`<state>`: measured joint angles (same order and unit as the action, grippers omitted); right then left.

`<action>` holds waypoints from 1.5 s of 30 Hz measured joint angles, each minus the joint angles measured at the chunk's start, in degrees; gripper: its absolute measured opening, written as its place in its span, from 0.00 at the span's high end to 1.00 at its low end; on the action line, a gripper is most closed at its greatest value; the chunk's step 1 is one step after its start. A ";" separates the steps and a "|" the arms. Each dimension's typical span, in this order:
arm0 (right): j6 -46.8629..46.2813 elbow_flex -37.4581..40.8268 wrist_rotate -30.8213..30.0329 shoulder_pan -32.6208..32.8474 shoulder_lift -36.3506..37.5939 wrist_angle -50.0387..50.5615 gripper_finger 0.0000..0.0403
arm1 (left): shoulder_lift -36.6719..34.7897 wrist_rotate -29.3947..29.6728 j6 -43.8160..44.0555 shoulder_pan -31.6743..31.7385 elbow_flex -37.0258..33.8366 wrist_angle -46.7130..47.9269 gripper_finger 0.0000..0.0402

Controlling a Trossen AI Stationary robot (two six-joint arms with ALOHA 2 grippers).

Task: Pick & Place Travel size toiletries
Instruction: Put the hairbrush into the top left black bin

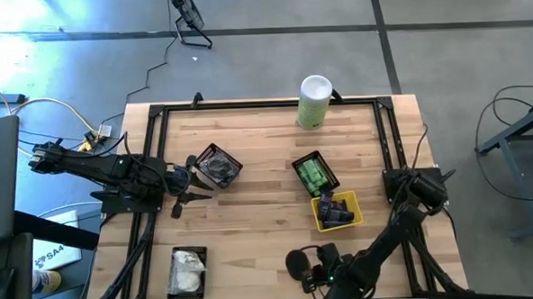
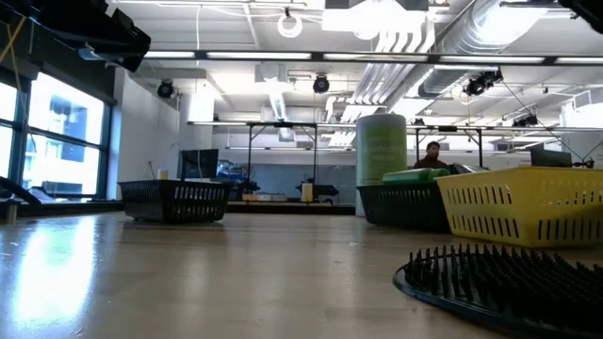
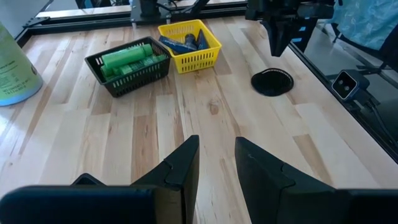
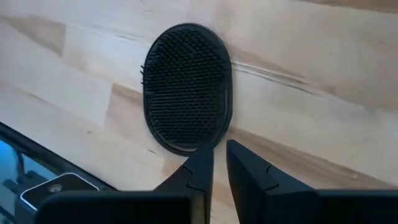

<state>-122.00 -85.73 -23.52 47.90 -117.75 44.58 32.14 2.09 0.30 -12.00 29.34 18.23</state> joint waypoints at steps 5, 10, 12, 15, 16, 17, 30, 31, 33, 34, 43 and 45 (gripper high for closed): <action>2.39 0.00 3.84 -1.29 0.00 0.31 0.88 | -0.01 0.00 0.00 0.01 0.00 -0.02 0.75; 3.55 0.00 4.32 -1.62 0.00 0.04 0.77 | -0.02 0.00 0.00 0.02 0.00 -0.02 0.75; 3.43 0.00 4.49 -1.53 0.00 0.04 0.69 | -0.01 0.00 0.00 0.01 0.00 -0.02 0.75; 3.25 0.00 4.47 -1.40 0.02 0.02 0.57 | -0.02 0.00 0.00 0.00 0.00 -0.02 0.75; 3.22 0.00 4.46 -1.40 0.02 0.02 0.54 | -0.01 0.00 0.00 -0.01 0.00 -0.02 0.75; 3.17 0.00 4.35 -1.40 0.02 0.01 0.51 | -0.02 0.00 0.00 -0.01 0.00 -0.02 0.75; -1.76 9.09 -1.58 -0.87 0.15 -14.91 0.55 | -0.02 0.00 0.00 0.01 0.00 0.31 0.75; -2.05 9.49 -1.44 -0.85 0.22 -15.35 0.56 | -0.02 0.00 0.00 -0.01 0.00 0.49 0.75; -2.22 10.00 -0.60 -0.88 0.34 -16.34 0.56 | -0.01 0.00 0.00 0.01 0.01 1.13 0.75; -2.16 10.30 -0.56 -0.90 0.37 -17.14 0.56 | -0.02 0.00 0.00 0.00 0.00 1.58 0.75; 3.04 11.76 -1.43 -2.02 0.24 -24.84 0.56 | -0.02 0.00 0.00 0.01 0.00 2.13 0.75; 3.19 11.76 -1.22 -2.38 0.22 -24.90 0.56 | 0.00 0.00 0.00 0.02 0.02 2.13 0.75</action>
<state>-118.80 -73.97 -24.74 45.52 -117.54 19.68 32.14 2.09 0.30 -11.99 29.36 20.36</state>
